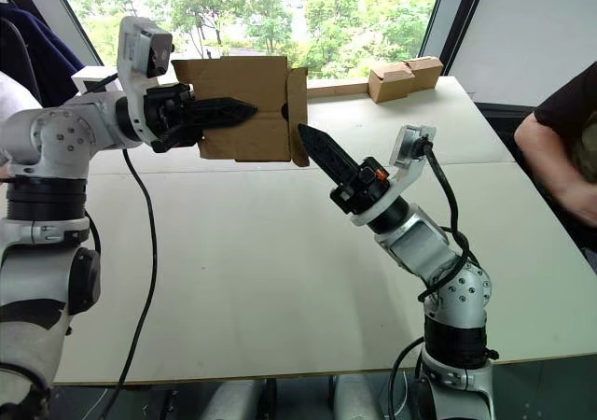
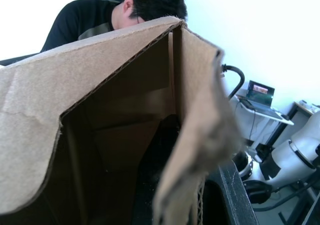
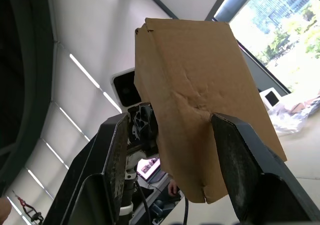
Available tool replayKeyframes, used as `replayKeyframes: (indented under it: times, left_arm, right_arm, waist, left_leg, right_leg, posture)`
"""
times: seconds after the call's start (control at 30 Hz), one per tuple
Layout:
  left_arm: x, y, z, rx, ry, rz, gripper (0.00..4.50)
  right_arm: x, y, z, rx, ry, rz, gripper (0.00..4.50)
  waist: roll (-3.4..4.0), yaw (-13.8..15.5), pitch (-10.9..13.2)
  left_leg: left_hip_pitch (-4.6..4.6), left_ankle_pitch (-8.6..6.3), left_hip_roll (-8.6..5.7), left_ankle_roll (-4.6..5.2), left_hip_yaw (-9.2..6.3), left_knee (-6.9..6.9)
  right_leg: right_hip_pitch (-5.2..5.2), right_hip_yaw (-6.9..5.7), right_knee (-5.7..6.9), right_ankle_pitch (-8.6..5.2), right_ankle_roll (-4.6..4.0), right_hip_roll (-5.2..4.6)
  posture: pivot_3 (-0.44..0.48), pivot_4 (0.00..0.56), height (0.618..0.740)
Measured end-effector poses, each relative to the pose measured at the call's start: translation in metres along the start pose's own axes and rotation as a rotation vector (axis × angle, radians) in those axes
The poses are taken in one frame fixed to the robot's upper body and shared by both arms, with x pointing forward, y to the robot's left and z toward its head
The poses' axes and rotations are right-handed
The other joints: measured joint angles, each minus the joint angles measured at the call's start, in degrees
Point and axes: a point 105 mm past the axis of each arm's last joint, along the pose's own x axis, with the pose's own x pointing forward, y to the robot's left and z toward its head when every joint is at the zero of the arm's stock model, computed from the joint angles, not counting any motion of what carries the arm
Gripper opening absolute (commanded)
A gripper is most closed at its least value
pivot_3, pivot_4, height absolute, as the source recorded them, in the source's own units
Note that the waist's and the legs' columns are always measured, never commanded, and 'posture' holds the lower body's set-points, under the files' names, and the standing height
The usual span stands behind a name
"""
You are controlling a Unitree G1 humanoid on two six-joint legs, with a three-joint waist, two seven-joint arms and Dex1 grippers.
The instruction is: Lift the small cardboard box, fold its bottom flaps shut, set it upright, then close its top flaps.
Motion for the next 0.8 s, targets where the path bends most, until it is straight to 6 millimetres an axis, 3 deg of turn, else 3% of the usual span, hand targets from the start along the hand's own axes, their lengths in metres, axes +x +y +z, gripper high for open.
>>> replayKeyframes:
  times: [0.03,0.17,0.7,0.8]
  left_arm:
    - [0.0,0.0,0.0,0.0,0.0,0.0,0.0]
    - [0.0,0.0,0.0,0.0,-0.001,0.0,0.0]
    - [0.0,0.001,0.0,-0.002,-0.004,0.009,0.0]
    - [-0.001,0.001,0.001,-0.002,-0.006,0.008,0.0]
  right_arm:
    - [0.0,0.0,0.0,0.002,-0.003,-0.002,1.98]
    - [0.001,-0.002,-0.002,0.014,-0.022,-0.009,0.54]
    - [-0.003,-0.019,0.0,0.008,-0.089,-0.087,0.54]
    - [-0.003,-0.019,0.0,0.007,-0.093,-0.086,1.69]
  waist:
    - [0.0,0.0,0.0]
    - [0.0,0.0,0.0]
    - [0.0,0.0,0.0]
    - [0.0,0.0,0.0]
  left_leg:
    - [0.0,0.0,0.0,0.0,0.0,0.0]
    - [0.0,0.0,0.0,0.0,0.0,0.0]
    - [0.0,0.0,0.0,0.0,0.0,0.0]
    - [0.0,0.0,0.0,0.0,0.0,0.0]
  right_leg:
    - [0.0,0.0,0.0,0.0,0.0,0.0]
    - [0.0,0.0,0.0,0.0,0.0,0.0]
    - [0.0,0.01,0.01,0.0,0.0,0.02]
    - [0.0,0.01,0.01,0.0,0.0,0.02]
  posture:
    - [0.0,0.15,0.74]
    - [0.0,0.15,0.74]
    - [0.0,0.15,0.74]
    - [0.0,0.15,0.74]
